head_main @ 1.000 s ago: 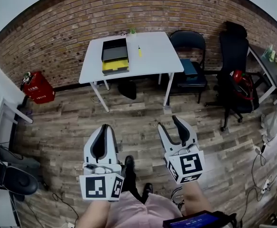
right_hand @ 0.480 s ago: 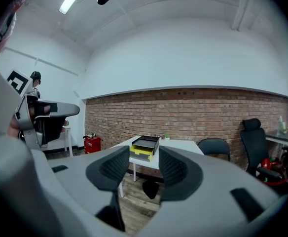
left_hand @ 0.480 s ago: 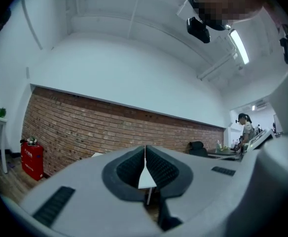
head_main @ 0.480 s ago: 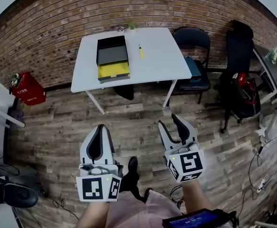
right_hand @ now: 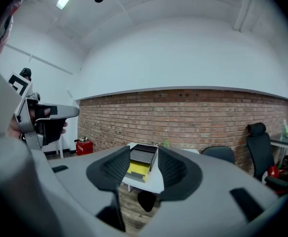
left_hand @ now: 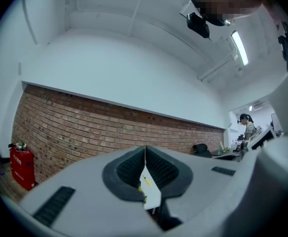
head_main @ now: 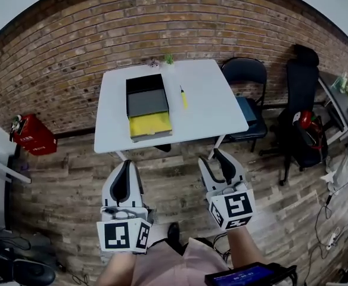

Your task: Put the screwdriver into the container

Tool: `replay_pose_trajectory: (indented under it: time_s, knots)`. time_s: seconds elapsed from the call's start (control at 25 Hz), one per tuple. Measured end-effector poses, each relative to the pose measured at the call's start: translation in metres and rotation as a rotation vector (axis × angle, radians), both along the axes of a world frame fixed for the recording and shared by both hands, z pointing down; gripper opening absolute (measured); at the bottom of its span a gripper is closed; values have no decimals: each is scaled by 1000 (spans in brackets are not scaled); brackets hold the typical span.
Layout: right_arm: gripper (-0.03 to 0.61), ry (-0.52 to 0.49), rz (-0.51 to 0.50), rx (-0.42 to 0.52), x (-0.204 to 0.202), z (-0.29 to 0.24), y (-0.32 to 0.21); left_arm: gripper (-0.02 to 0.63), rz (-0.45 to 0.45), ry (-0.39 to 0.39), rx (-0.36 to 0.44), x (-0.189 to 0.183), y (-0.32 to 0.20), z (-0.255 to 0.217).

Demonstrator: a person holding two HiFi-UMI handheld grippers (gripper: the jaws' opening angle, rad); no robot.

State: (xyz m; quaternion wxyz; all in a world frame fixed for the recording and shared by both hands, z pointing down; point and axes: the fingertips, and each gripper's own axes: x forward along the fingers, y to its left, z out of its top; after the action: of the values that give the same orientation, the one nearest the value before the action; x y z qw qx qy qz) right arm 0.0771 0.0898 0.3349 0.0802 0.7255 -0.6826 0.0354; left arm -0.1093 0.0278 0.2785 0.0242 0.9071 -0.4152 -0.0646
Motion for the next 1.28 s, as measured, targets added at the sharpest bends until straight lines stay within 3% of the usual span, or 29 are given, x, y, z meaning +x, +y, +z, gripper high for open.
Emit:
replay_pose_trajectory:
  time_s: [0.4,0.8,1.04,1.28]
  knots:
    - [178,-8,41,-13,29,7,-45,14,24,-34,-23,24,-50,12]
    - [178,-67,52,-89,91,54,-119,14,54,-90,-76,93,-124,47]
    - [178,-98,11,-115,138,72,-188,14,21,-117,-80,142,-183,52]
    - [178,-100,-61,-108,161,63,-256,14,-46,-113,-59,168,-229,33]
